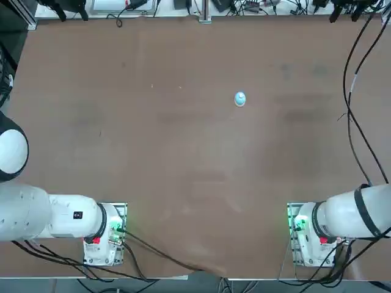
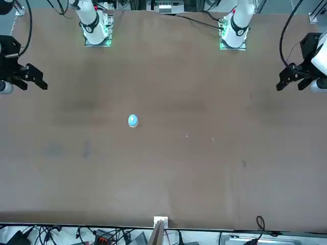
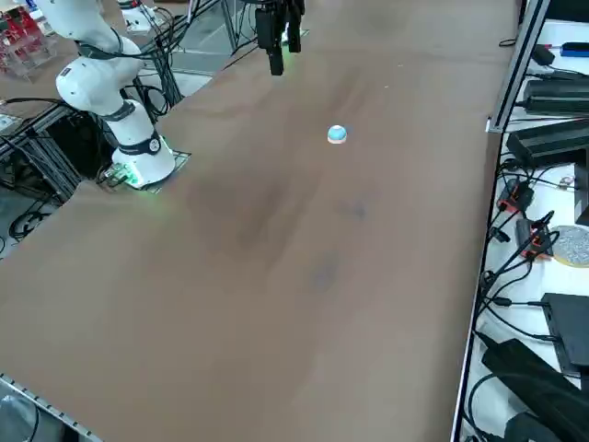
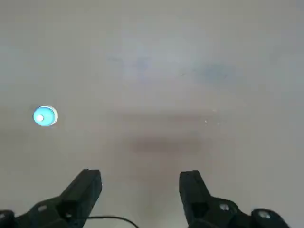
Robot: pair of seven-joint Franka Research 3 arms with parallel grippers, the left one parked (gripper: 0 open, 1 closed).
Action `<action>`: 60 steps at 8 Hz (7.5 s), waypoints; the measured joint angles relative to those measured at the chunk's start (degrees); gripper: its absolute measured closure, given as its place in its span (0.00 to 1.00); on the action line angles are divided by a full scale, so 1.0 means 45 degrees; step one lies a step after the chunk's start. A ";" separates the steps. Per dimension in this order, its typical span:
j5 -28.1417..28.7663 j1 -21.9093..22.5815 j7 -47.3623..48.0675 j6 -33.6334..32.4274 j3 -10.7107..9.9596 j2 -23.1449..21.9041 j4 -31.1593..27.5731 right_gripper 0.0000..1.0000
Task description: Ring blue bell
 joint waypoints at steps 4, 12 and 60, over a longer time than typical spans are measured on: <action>-0.0001 0.0006 -0.0016 -0.0020 0.0008 0.0074 0.0112 0.00; 0.0005 -0.0009 0.0014 -0.0026 -0.0022 0.0273 0.0197 0.97; 0.0409 0.6814 0.7026 0.9389 0.0322 0.6581 -0.3005 0.99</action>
